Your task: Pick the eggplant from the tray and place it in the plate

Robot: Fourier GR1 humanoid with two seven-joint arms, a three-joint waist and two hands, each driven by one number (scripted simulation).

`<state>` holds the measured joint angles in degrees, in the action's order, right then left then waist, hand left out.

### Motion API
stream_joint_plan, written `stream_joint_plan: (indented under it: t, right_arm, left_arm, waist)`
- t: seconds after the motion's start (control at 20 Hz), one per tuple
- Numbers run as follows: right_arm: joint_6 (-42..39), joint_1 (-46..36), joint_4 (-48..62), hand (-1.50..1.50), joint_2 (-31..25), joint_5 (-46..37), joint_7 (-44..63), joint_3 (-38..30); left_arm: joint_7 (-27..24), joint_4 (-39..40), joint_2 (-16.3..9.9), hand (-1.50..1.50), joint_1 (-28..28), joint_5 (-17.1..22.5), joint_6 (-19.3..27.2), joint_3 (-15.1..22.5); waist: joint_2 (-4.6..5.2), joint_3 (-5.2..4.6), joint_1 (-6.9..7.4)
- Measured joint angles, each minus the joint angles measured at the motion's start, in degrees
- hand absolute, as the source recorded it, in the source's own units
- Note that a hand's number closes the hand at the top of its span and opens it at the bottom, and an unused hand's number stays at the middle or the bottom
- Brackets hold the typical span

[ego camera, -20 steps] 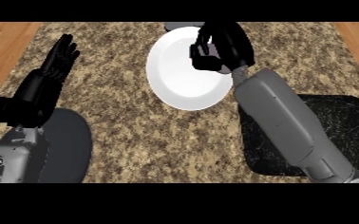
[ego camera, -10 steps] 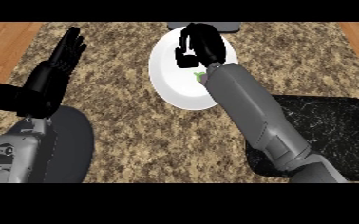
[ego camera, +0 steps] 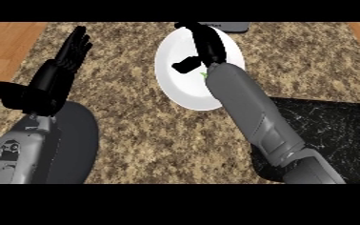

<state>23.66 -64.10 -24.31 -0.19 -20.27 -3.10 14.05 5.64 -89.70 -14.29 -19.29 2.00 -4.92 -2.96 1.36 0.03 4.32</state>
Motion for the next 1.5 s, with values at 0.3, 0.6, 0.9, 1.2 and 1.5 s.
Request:
stream_joint_plan:
  t: [0.3,0.6,0.9,1.2,1.5]
  right_arm:
    - [2.97,-0.59,-0.51,-1.50,0.15,8.48,-7.41,-4.96]
    - [-0.33,-0.28,-0.83,-1.50,-1.42,14.86,-13.68,-12.11]
    - [-5.52,3.32,-1.28,-1.50,-5.81,19.17,-18.61,-17.35]
    - [-13.82,8.14,-2.71,-1.50,-12.77,21.32,-23.38,-20.05]
    - [-21.41,11.47,-1.28,-1.50,-19.60,21.72,-27.76,-21.75]
  left_arm:
    - [0.63,-0.42,0.24,0.00,-0.41,-0.44,0.42,0.04]
    - [0.46,-1.01,-0.32,0.00,1.64,-0.08,0.17,-1.30]
    - [1.99,-2.49,-0.74,0.00,2.04,-0.03,0.32,-2.21]
    - [2.52,-3.89,-0.76,0.00,3.48,0.08,-0.07,-2.73]
    - [1.60,-2.85,-0.17,0.00,3.22,-0.42,-0.03,-2.97]
  waist:
    - [-0.15,0.03,-0.23]
    - [-0.69,0.00,-2.11]
    - [-1.01,0.00,-3.17]
    - [-1.18,-0.01,-3.69]
    - [-1.11,0.00,-3.72]
